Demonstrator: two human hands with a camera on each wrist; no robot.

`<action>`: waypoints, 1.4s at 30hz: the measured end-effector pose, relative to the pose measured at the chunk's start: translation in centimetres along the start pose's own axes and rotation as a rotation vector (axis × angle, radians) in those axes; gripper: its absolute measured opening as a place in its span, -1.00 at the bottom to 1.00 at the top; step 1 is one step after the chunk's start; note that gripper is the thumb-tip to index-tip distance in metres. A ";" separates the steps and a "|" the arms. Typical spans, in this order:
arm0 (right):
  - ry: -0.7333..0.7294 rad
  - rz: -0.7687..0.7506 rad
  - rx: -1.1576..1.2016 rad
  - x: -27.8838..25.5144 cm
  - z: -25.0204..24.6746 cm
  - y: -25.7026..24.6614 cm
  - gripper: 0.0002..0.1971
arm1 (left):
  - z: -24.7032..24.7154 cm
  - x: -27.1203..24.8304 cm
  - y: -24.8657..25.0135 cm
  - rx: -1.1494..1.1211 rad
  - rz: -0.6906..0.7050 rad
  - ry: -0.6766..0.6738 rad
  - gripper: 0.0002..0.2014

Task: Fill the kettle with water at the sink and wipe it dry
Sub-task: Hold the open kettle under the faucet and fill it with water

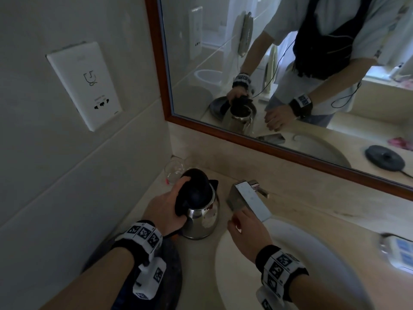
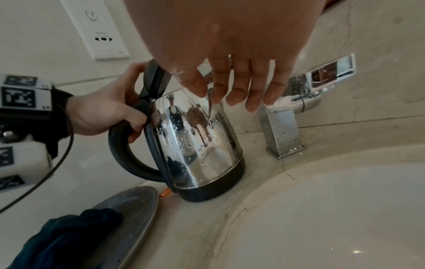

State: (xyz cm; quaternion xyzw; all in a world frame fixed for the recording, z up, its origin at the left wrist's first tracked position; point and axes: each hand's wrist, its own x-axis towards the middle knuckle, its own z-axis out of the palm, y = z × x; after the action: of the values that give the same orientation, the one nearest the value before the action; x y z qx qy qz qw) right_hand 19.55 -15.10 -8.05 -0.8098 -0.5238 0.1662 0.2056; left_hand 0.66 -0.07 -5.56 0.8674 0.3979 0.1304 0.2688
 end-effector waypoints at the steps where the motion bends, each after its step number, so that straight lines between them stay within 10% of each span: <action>1: 0.003 0.006 0.014 -0.2 -0.3 0.2 -0.78 | 0.2 -0.2 0.1 -0.047 -0.005 0.018 -0.07; 18: 0.196 0.208 0.039 1.3 -12.4 7.7 -0.82 | 2.7 -4.8 8.3 -0.243 0.035 0.005 -0.04; 33: -0.184 0.315 -0.086 6.9 -9.4 10.6 -0.50 | 12.6 -7.0 12.9 -0.423 0.013 -0.120 -0.17; 42: -0.360 0.112 -0.301 10.6 -6.7 9.5 -0.59 | 16.3 -5.2 11.1 -0.406 -0.086 -0.109 -0.15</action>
State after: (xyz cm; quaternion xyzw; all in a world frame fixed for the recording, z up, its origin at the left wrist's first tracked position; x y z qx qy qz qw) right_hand 34.44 -9.92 -7.73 -0.8164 -0.5252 0.2389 -0.0234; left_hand 11.38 -15.93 -12.71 0.7834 0.3850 0.1491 0.4645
